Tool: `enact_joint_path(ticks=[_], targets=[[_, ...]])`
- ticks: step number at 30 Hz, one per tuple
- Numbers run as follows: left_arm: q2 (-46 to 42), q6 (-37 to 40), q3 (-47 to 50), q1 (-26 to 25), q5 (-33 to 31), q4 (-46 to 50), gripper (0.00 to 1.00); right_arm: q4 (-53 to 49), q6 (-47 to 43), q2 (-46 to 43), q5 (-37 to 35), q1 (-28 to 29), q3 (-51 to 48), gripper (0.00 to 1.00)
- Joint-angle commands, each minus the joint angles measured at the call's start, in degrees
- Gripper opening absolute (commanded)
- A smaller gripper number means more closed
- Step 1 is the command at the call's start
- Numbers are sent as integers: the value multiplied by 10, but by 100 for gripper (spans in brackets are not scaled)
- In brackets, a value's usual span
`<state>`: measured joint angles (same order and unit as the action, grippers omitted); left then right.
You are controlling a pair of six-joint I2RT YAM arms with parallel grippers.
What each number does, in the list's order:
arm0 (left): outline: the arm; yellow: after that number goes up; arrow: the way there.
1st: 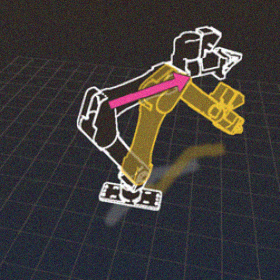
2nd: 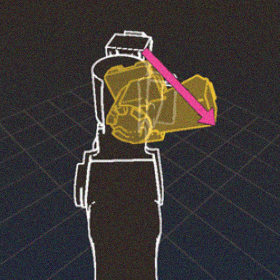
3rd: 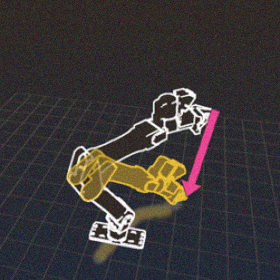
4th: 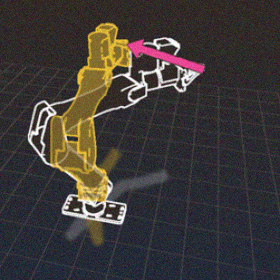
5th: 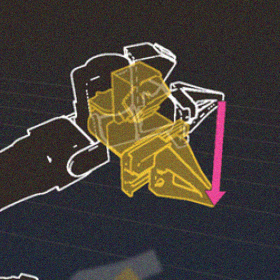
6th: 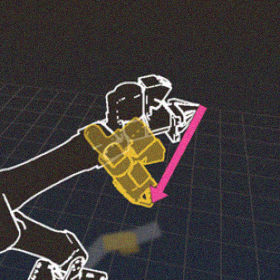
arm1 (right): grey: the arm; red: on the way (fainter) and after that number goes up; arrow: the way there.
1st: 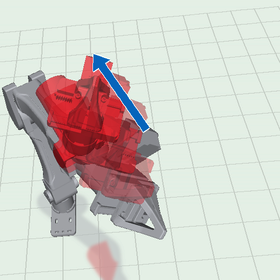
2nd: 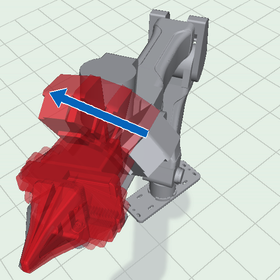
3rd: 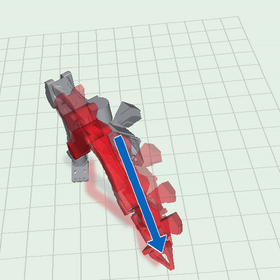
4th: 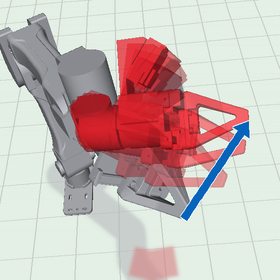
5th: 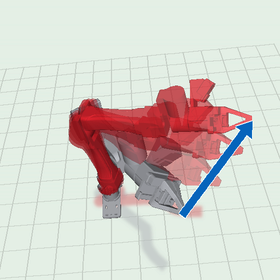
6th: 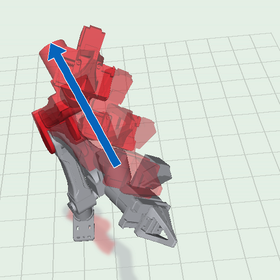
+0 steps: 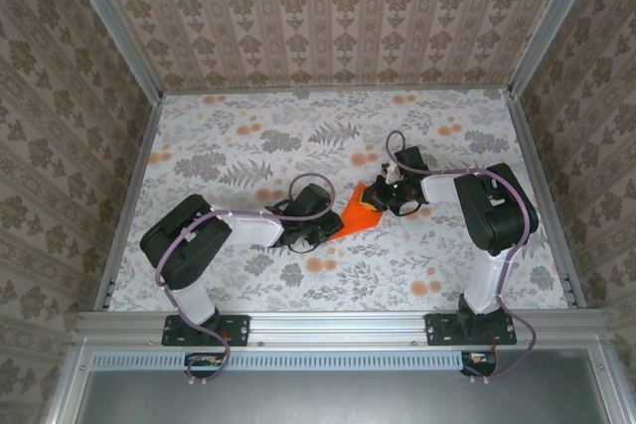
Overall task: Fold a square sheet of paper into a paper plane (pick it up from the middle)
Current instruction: Fourth fold the wing at the center of the table.
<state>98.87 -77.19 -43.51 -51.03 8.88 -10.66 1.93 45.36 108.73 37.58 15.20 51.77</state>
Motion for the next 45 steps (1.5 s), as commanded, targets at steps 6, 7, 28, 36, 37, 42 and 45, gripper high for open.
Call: enact_joint_path(ticks=[6, 7, 28, 36, 37, 42, 45], targets=[[-26, 54, -6, -8, 9, -22, 10, -98, -2, 60, -115, -9, -29, 4], [-27, 59, -11, -9, 11, -24, 9, -97, -2, 62, -114, -10, -30, 4], [-4, -18, 62, -4, -11, -36, 3, -105, -6, 71, -111, -9, -23, 4], [-5, -53, 113, -3, -29, -68, 3, -111, -8, 75, -113, -11, -21, 4], [-5, -56, 120, -4, -29, -75, 3, -112, -8, 75, -113, -11, -22, 4], [-30, -59, 143, -5, -43, -84, 0, -114, -9, 76, -114, -12, -20, 4], [-70, -42, 143, -5, -68, -52, 0, -116, -9, 76, -115, -14, -20, 4]])
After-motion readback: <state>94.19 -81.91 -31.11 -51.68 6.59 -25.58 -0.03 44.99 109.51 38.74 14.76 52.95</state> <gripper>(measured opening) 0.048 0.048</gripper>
